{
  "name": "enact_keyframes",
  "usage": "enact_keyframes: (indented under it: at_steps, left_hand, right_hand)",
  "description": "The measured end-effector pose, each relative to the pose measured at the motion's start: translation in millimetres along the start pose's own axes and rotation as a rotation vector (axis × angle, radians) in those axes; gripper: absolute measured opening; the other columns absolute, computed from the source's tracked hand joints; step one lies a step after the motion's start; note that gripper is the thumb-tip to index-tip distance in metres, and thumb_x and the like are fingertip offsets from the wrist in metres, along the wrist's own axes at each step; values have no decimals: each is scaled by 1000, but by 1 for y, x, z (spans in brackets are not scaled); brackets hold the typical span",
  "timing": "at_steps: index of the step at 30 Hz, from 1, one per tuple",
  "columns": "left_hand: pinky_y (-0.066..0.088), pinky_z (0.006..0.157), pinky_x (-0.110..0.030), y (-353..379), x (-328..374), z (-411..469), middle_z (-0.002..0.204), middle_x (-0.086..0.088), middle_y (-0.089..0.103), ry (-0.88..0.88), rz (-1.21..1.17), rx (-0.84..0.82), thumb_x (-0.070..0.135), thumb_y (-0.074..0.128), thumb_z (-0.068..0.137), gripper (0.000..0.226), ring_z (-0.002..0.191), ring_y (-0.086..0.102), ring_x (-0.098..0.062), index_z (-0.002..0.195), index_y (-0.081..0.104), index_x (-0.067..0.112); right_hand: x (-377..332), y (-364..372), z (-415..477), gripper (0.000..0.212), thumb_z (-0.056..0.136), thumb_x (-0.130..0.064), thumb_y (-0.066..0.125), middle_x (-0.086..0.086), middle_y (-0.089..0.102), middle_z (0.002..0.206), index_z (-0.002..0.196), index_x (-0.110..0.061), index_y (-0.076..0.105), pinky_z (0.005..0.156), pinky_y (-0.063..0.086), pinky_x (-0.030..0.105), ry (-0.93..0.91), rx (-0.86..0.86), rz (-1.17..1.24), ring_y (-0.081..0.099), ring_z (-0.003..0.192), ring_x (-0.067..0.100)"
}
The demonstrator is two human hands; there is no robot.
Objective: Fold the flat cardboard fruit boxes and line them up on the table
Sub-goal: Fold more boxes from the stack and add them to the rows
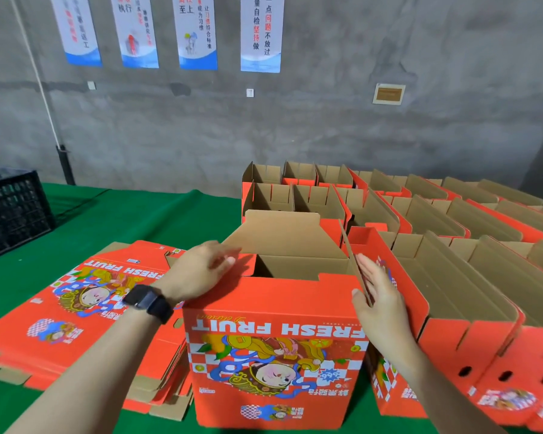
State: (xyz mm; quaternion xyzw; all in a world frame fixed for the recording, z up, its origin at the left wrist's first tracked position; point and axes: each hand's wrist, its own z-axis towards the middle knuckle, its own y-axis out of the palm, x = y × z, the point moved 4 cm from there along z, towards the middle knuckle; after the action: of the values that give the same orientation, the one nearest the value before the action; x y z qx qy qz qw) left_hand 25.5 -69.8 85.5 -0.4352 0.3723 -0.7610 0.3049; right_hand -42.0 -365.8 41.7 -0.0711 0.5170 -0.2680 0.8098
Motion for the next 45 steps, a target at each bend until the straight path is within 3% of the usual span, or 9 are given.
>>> enact_keyframes:
  at_steps: [7,12,16,20,26,31,34,38,45]
  left_hand:
    - [13,117,-43,19,-9,24,160,-1,-3,-177,82,-231,27,58,89,66,146,5,-24,146,28,42]
    - [25,113,-29,22,-9,24,147,-3,22,-142,-150,-247,12,56,90,65,134,30,-20,147,31,30]
    - [31,105,-22,22,-9,24,148,-1,18,-117,-162,-228,7,57,89,66,130,36,-19,147,33,25]
    - [32,96,-15,18,-10,21,147,1,24,-52,-237,-151,-3,64,82,65,126,39,-15,141,43,16]
    - [36,82,0,11,-14,16,110,2,51,-40,-400,23,-9,71,74,39,97,53,-3,92,66,26]
    - [39,77,-8,13,-20,18,93,0,58,-135,-451,64,2,69,79,22,92,57,-16,65,66,18]
    - [42,78,-24,15,-20,19,79,1,60,-195,-557,81,20,62,78,22,87,61,-17,58,64,12]
    - [40,66,-24,18,-21,24,83,0,58,-168,-283,13,47,74,76,36,75,55,-14,75,61,13]
    - [39,95,-21,26,-20,27,127,2,51,-92,-154,-202,39,71,81,61,113,52,-12,133,50,17]
  right_hand:
    - [1,-2,2,60,90,9,52,-16,49,139,137,-28,49,112,34,26,-80,-60,-30,40,131,-3]
    - [1,-5,12,52,89,5,58,-19,49,138,123,-34,57,103,33,8,-144,-252,-56,39,132,-7]
    - [-3,-5,20,25,86,-40,58,-18,58,127,108,-35,67,107,28,19,-117,-432,-144,42,127,-6]
    - [-7,-4,43,30,97,-26,53,-20,68,94,76,-31,74,92,42,22,-31,-314,-203,60,99,-4]
    - [-13,15,63,21,97,-40,46,-6,67,77,101,-20,53,63,41,26,36,-101,-227,62,75,9]
    - [-14,14,71,55,101,-49,23,8,61,118,130,-14,54,99,41,46,130,-50,-131,56,113,29]
    - [-14,19,75,59,99,-50,35,14,56,133,127,-5,60,107,34,39,171,-219,-181,49,126,33]
    - [-12,26,81,57,86,-49,63,5,47,144,135,-21,54,113,28,37,160,-577,-447,33,139,21]
    - [-19,36,86,78,81,-55,64,5,30,150,148,-36,28,112,27,42,96,-793,-790,19,142,25]
